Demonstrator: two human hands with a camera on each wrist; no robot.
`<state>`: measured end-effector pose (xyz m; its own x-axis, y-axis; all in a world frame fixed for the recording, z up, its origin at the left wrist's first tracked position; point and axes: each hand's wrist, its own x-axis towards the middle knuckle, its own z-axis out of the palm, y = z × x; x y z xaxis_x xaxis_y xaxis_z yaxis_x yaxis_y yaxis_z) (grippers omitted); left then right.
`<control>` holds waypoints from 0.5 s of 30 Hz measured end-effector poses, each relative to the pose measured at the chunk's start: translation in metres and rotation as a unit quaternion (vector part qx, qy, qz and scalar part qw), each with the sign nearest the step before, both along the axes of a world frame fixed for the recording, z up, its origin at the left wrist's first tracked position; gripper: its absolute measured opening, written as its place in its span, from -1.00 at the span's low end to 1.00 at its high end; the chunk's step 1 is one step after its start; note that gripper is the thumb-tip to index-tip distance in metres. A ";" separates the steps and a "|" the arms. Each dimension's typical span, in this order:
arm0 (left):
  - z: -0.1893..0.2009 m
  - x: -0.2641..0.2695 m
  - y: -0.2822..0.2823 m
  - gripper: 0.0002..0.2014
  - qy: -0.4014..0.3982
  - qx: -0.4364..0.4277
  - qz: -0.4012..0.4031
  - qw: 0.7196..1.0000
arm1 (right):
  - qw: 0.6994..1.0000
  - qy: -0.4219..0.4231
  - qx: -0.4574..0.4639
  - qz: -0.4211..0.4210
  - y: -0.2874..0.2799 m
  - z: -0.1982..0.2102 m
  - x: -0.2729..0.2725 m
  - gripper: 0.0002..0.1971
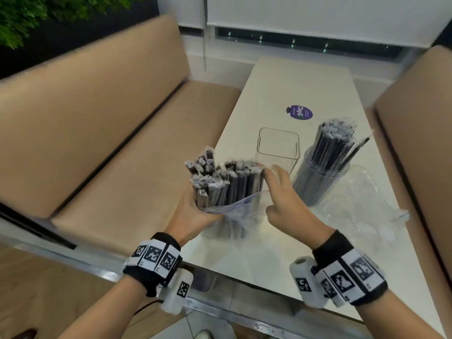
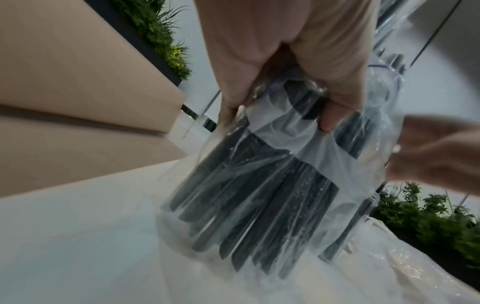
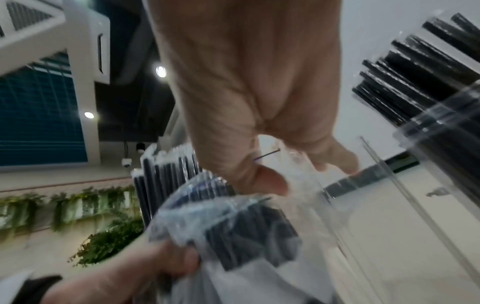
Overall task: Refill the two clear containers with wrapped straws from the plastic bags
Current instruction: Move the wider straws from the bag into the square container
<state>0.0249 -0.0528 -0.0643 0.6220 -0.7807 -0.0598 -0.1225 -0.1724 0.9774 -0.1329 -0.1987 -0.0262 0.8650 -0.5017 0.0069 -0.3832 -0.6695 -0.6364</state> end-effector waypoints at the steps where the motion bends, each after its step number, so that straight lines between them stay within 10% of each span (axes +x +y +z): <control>1: 0.000 0.000 0.000 -0.26 0.006 -0.007 -0.001 1.000 | 1.000 -0.018 -0.002 0.013 0.001 0.009 0.001 -0.15; 10: 0.003 -0.002 0.001 -0.22 0.008 -0.027 -0.009 1.000 | 0.978 -0.111 0.178 -0.012 0.006 0.012 0.019 -0.61; 15: 0.010 -0.004 -0.001 -0.23 0.024 -0.044 -0.013 0.999 | 0.982 -0.135 0.119 -0.052 0.001 0.019 0.022 -0.75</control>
<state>0.0205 -0.0540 -0.0547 0.5997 -0.8000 -0.0184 -0.0793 -0.0823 0.9934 -0.1105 -0.1975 -0.0076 0.7921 -0.6019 0.1014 -0.2362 -0.4555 -0.8584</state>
